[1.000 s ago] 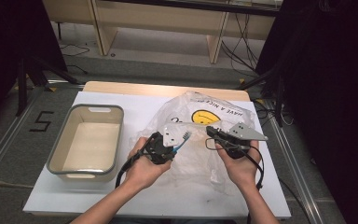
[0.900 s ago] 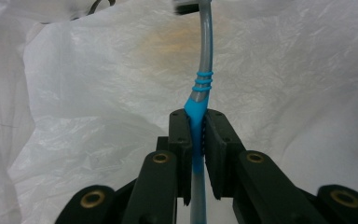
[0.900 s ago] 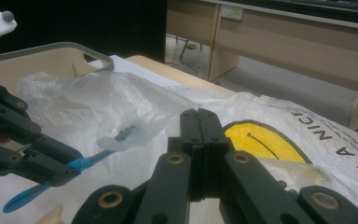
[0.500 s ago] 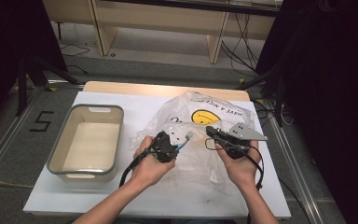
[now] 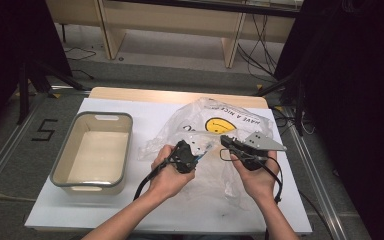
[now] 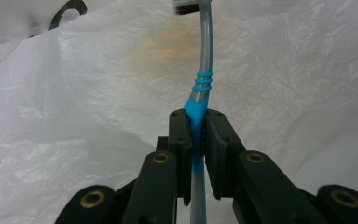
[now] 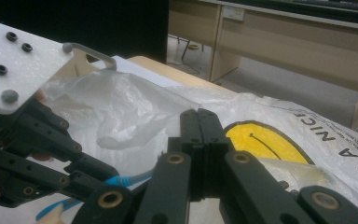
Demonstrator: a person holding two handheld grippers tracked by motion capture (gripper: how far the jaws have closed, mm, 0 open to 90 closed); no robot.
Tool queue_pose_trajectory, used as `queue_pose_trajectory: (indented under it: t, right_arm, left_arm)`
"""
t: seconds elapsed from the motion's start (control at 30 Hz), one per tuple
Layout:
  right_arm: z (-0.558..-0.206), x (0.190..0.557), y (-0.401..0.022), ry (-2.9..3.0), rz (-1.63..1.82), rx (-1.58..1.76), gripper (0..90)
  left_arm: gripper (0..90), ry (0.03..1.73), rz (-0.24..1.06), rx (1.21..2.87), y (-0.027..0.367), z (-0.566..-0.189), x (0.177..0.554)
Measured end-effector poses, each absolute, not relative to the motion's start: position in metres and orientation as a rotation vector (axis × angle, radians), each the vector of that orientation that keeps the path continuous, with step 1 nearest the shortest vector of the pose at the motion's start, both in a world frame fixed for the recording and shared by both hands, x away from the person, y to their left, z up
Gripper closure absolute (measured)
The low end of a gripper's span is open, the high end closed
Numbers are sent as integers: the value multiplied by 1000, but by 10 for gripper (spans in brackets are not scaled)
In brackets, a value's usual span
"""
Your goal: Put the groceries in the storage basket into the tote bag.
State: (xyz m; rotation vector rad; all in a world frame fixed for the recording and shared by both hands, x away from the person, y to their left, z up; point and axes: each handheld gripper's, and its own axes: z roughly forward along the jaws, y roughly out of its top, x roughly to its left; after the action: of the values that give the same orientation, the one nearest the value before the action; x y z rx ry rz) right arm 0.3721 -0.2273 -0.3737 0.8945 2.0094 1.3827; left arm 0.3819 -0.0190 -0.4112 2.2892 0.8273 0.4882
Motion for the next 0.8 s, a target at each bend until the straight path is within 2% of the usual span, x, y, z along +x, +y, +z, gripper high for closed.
queue_pose_trajectory:
  t: [0.8]
  right_arm:
    - [-373,373,-229,2007,1384,899,900]
  left_arm:
    - [810,785,556,2220,-34,-421,394]
